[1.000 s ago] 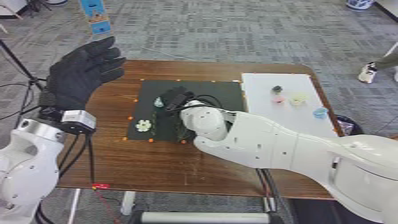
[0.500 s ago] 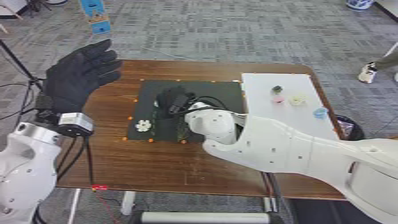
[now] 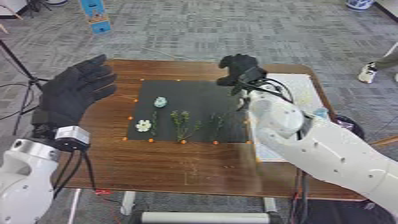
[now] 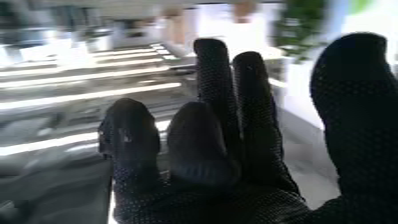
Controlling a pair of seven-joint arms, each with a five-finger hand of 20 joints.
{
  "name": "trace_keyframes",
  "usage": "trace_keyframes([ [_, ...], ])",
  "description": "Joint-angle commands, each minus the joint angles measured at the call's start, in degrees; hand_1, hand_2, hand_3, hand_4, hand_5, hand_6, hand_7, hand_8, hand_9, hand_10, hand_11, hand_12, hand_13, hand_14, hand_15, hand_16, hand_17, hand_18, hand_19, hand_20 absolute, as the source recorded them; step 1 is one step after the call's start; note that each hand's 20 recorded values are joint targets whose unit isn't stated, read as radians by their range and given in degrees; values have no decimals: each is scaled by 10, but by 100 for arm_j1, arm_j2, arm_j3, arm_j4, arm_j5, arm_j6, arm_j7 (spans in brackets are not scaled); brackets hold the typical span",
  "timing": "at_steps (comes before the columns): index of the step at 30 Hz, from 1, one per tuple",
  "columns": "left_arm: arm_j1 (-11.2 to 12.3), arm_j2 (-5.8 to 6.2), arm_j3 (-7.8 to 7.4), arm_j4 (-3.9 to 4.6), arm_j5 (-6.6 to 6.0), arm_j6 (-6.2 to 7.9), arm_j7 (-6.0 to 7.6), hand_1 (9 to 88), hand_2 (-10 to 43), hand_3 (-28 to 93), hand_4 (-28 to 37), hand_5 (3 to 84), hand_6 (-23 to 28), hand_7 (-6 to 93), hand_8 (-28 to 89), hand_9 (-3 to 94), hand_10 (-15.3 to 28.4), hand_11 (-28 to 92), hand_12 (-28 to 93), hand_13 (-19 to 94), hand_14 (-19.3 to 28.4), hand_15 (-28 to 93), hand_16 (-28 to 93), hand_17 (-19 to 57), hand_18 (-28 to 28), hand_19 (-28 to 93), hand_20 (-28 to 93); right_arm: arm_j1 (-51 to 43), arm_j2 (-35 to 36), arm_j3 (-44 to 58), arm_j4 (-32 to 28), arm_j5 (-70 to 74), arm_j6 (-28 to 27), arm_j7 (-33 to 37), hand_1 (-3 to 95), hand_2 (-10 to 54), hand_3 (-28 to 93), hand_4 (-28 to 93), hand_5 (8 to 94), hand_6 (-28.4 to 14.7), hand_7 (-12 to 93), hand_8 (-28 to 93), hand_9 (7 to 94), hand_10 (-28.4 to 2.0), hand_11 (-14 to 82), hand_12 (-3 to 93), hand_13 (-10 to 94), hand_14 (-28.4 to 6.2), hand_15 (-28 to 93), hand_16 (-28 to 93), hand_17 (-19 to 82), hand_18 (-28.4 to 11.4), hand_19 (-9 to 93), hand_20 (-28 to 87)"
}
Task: Arrange flowers
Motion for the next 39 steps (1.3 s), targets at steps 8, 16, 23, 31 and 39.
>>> trace_keyframes([
  [8, 482, -302, -170, -169, 36, 127, -26, 234, -26, 713, -283, 336, 36, 201, -96, 320, 133, 252, 175, 261, 152, 315, -1, -82, 231, 472, 96, -2078, 1791, 1403, 18, -501, 264, 1060, 468, -95, 609, -283, 490, -1, 208, -121, 547, -84, 172, 179, 695, -59, 893, 351, 393, -216, 932, 607],
  [16, 585, -360, -204, -191, 52, 142, -67, 235, -26, 713, -283, 335, 36, 201, -96, 320, 134, 252, 175, 261, 152, 314, -1, -82, 230, 473, 97, -2338, 2002, 1680, 241, -585, 131, 1205, 450, -95, 651, -283, 492, -1, 210, -122, 545, -84, 172, 179, 694, -60, 894, 350, 393, -216, 932, 607],
  [23, 617, -311, -182, -190, 30, 171, -41, 234, -26, 713, -283, 334, 35, 202, -96, 320, 134, 251, 174, 261, 152, 314, -1, -82, 230, 472, 97, -2456, 2155, 1680, 320, -535, -130, 1055, 435, -95, 694, -283, 497, 6, 216, -127, 543, -81, 172, 182, 691, -57, 893, 354, 387, -214, 932, 602],
  [31, 605, -283, -154, -176, 4, 215, -33, 234, -26, 713, -283, 334, 36, 202, -96, 320, 134, 252, 174, 260, 152, 315, -1, -82, 230, 472, 96, -2445, 2093, 1611, 525, -396, -377, 778, 429, -95, 719, -283, 513, 17, 232, -133, 556, -74, 177, 181, 689, -56, 895, 347, 386, -212, 932, 600],
  [39, 618, -292, -157, -195, 7, 236, -12, 233, -26, 714, -283, 334, 35, 203, -96, 320, 134, 251, 174, 260, 152, 315, -1, -82, 231, 472, 96, -2192, 2002, 1090, 800, -467, 316, 299, 420, -95, 779, -283, 546, 39, 269, -151, 595, -63, 198, 182, 710, -44, 895, 343, 407, -202, 932, 610],
])
